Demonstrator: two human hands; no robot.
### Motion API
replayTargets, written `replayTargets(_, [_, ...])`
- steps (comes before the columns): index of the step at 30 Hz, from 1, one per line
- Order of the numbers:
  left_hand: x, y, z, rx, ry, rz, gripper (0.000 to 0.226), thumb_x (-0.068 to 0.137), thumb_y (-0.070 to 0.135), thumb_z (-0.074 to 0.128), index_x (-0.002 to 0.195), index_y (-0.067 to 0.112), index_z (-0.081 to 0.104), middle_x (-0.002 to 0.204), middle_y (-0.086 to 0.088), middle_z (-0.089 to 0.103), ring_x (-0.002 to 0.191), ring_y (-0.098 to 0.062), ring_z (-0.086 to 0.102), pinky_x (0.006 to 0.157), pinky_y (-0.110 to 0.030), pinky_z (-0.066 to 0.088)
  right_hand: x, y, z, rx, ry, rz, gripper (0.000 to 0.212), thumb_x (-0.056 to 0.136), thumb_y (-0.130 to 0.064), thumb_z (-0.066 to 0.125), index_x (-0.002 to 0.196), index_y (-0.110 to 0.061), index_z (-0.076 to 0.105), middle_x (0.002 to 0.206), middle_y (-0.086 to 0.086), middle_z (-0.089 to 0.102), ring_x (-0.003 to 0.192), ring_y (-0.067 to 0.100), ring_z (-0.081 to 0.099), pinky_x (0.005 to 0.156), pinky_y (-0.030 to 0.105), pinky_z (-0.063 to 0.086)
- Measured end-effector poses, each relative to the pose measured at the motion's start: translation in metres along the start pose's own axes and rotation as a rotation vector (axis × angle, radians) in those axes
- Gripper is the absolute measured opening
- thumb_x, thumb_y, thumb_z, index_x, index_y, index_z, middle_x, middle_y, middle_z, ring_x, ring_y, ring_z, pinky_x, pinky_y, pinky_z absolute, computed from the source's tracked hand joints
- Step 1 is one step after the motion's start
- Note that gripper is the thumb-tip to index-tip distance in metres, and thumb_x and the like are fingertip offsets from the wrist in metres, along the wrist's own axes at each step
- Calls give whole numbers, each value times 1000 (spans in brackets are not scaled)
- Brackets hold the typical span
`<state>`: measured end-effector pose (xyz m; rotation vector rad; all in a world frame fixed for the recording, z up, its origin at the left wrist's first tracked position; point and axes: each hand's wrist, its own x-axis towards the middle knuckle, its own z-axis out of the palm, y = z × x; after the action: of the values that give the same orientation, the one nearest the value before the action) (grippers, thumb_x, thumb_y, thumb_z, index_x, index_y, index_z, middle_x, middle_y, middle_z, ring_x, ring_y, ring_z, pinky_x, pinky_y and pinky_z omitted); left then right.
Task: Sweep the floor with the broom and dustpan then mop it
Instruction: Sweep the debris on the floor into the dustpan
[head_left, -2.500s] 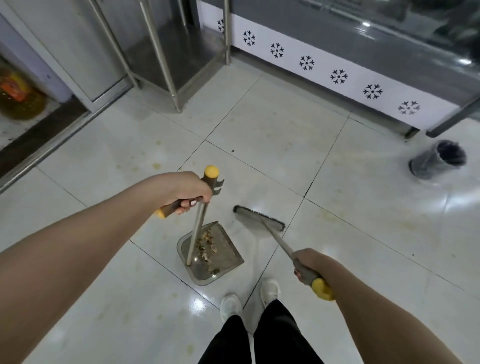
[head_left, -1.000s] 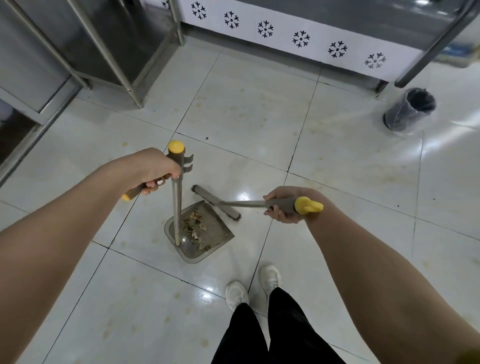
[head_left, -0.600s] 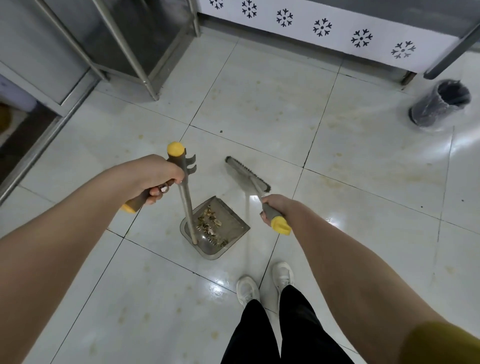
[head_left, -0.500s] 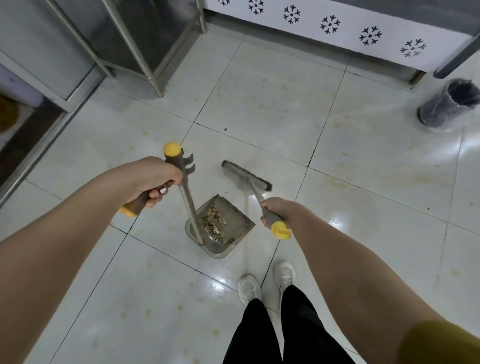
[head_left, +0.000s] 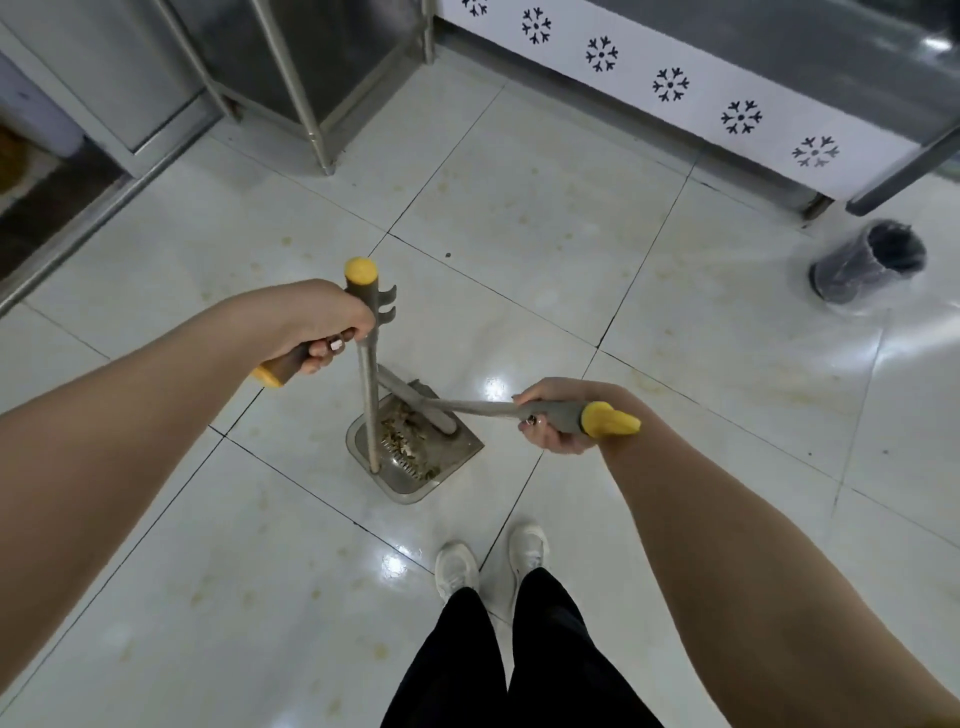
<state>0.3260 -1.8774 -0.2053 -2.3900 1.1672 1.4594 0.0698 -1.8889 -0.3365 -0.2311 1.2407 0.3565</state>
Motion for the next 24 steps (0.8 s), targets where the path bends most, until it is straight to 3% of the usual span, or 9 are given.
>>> replayTargets(5, [-1, -2, 4, -14, -9, 12, 29, 84, 9, 44, 58, 10, 33, 42, -5, 28, 36, -17, 27, 40, -18, 23, -32, -14, -19, -114, 106, -42, 37, 96, -36, 47, 75, -6, 49, 47, 0, 52, 30, 5, 49, 30, 12, 39])
replayTargets(8, [-1, -7, 4, -20, -4, -5, 28, 84, 10, 45, 59, 10, 32, 44, -5, 28, 40, -18, 26, 44, -20, 22, -15, -12, -11, -49, 130, -62, 32, 95, -32, 49, 76, -6, 47, 50, 3, 53, 29, 7, 50, 31, 13, 41])
replayTargets(12, [1, -15, 1, -17, 4, -18, 28, 84, 11, 45, 59, 12, 33, 44, -4, 29, 38, -17, 26, 42, -18, 22, 42, 8, 18, 42, 217, -228, 19, 95, -19, 48, 80, -10, 43, 73, 5, 45, 26, 9, 49, 33, 12, 41])
replayTargets(15, [3, -22, 1, -27, 1, -24, 28, 84, 11, 45, 59, 12, 34, 44, -3, 30, 35, -15, 26, 43, -19, 21, 61, 26, 40, 159, 145, -160, 15, 95, -18, 49, 84, -10, 42, 77, 7, 42, 24, 15, 49, 34, 15, 42])
replayTargets(20, [2, -32, 2, -31, 6, -37, 29, 85, 11, 45, 59, 12, 34, 43, -2, 31, 31, -12, 26, 42, -17, 22, 44, 37, 34, 102, -49, 1, 37, 96, -33, 44, 71, -7, 46, 46, 2, 49, 29, 9, 50, 31, 14, 42])
replayTargets(22, [-1, -35, 2, -41, 0, -43, 30, 87, 11, 44, 59, 12, 34, 42, -1, 31, 28, -11, 26, 40, -17, 22, 22, 32, 17, 176, -105, 12, 46, 96, -35, 44, 62, -5, 49, 44, 0, 49, 30, 7, 51, 31, 13, 41])
replayTargets(24, [-4, -36, 4, -36, -4, -39, 29, 87, 11, 43, 59, 12, 34, 43, -2, 31, 30, -12, 27, 40, -17, 22, -2, 25, 7, 160, -99, -7, 40, 95, -34, 45, 66, -6, 47, 46, 0, 49, 30, 6, 51, 31, 13, 41])
